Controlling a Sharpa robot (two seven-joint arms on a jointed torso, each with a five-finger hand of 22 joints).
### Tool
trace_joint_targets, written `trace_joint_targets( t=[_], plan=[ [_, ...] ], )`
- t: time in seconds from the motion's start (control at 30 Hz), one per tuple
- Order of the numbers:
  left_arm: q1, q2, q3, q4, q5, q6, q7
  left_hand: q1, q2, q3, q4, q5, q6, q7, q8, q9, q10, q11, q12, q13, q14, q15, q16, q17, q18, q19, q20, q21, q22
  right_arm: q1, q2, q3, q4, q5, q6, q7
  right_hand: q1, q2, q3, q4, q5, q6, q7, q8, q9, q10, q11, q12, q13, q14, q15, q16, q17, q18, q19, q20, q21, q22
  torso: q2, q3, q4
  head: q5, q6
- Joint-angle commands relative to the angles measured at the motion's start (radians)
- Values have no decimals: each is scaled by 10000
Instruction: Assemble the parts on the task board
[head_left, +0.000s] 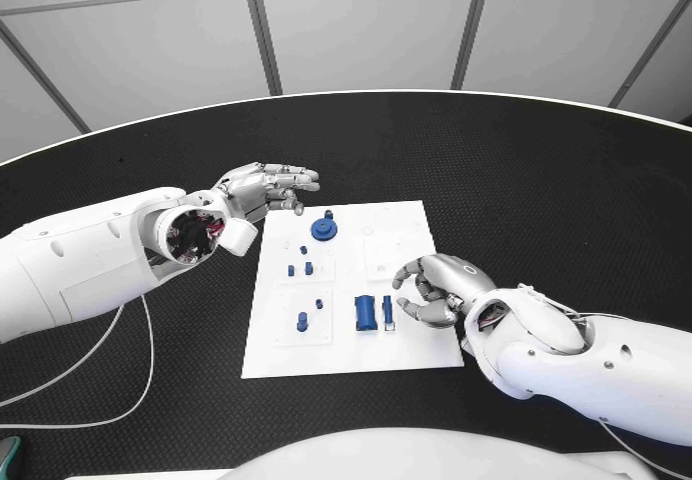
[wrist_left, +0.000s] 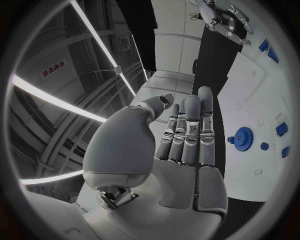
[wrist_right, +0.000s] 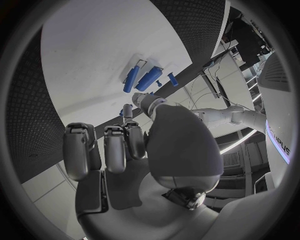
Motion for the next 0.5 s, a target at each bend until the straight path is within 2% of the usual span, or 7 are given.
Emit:
trace_joint_targets(
  t=[0.03,0.07,0.17,0.33,0.5],
  plan=[
    [0,0,0,2,0,0,-1,-7,51,4,48,9,-72,28,48,-14,-80,-9,35,17,-73,27,31,-12,162,9,24,-24,-13,0,77,-1,-108,-6,203,3,202,54,399,-277,947,-94,66,-276,-250,418,103,17,1915,1049,84,27,2633,-64,953,105,25,2515,20,-13,32,-11,-1],
    [0,-2,0,4,0,-2,-2,-7,51,4,48,9,-72,28,48,-14,-80,-9,35,17,-73,27,31,-12,162,9,24,-24,-13,-1,103,-1,-151,27,262,3,303,120,727,-477,1386,-82,65,-387,-380,415,99,25,1916,1049,72,27,2633,-66,956,120,40,2518,22,-14,34,-11,-4],
    [0,-13,0,12,0,-11,-2,3,57,10,55,11,-82,32,48,-16,-91,-6,40,18,-78,29,34,-17,162,12,24,-31,-17,-1,177,-2,-262,176,389,7,248,215,1371,-830,1941,77,48,-547,-618,426,87,58,1924,1049,58,27,2633,-67,957,143,56,2522,28,-16,22,11,-34],
    [0,-17,0,15,0,-11,-4,3,57,10,55,11,-82,32,48,-16,-91,-6,40,18,-78,29,34,-17,162,12,24,-31,-17,-2,286,-4,-361,272,474,29,4,290,1869,-1146,2218,221,46,-691,-830,436,85,78,1924,1049,44,27,2633,-69,958,137,75,2525,16,2,-1,45,-55],
    [0,-16,0,16,0,-8,-6,3,57,10,55,11,-82,32,48,-16,-91,-6,40,18,-78,29,34,-17,162,12,24,-31,-17,-2,345,-4,-384,299,503,60,-167,356,2141,-1352,2369,363,32,-745,-946,447,78,97,1926,1049,19,27,2633,-71,960,125,90,2528,12,-3,-7,51,-70]
  ],
)
